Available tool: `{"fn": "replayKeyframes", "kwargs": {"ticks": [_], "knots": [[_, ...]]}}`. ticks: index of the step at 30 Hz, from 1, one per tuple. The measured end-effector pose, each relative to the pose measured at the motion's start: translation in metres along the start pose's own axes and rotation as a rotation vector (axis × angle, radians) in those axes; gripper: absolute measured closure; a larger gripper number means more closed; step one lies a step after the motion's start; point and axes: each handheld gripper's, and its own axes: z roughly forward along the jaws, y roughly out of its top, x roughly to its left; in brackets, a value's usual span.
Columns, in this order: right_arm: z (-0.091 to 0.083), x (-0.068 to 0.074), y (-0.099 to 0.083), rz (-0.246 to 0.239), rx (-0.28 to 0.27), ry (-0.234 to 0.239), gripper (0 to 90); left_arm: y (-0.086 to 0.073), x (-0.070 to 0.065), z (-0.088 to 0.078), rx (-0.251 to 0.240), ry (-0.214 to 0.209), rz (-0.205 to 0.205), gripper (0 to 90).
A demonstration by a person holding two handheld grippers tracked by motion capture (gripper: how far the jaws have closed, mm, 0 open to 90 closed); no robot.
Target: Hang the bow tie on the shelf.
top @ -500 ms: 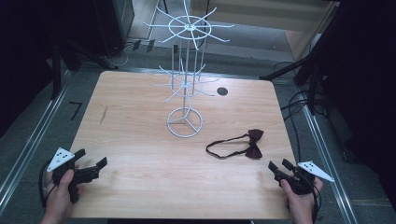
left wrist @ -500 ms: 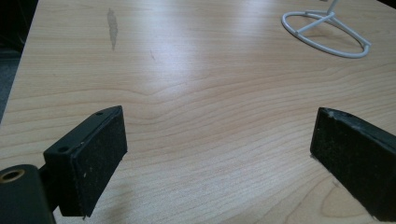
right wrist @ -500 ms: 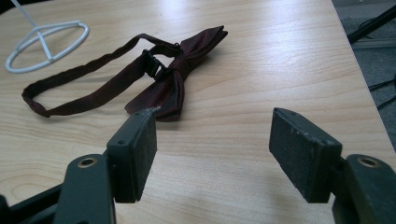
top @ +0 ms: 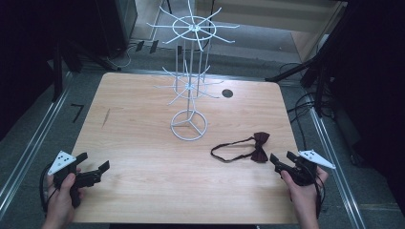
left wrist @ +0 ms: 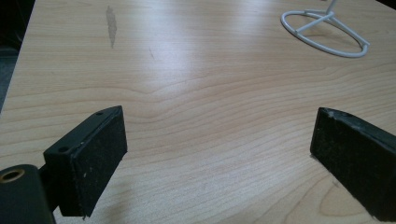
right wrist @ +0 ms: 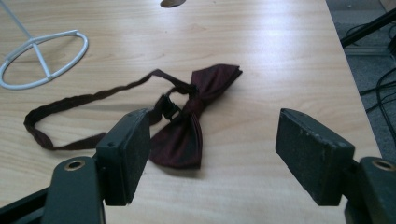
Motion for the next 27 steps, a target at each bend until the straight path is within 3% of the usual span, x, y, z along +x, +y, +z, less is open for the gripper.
{"fn": "replayKeyframes", "kwargs": {"ticks": [10, 15, 22, 23, 27], "knots": [[0.034, 0.023, 0.028, -0.018, 0.098, -0.039, 25.5, 0.0, -0.001, 0.0, 0.001, 0.001, 0.003, 4.4], [0.05, 0.028, 0.036, 0.016, 0.137, -0.043, 24.5, 0.0, -0.001, 0.0, 0.001, -0.001, 0.001, 4.4], [0.067, 0.033, 0.04, 0.029, 0.198, -0.048, 19.3, 0.0, 0.0, 0.0, 0.002, -0.001, 0.001, 4.4], [0.072, 0.036, 0.039, 0.03, 0.227, -0.045, 17.2, 0.0, 0.0, 0.0, 0.001, -0.002, 0.001, 4.4], [0.08, 0.043, 0.034, 0.003, 0.28, -0.043, 15.4, 0.0, 0.0, -0.001, 0.002, -0.004, 0.002, 4.4]]}}
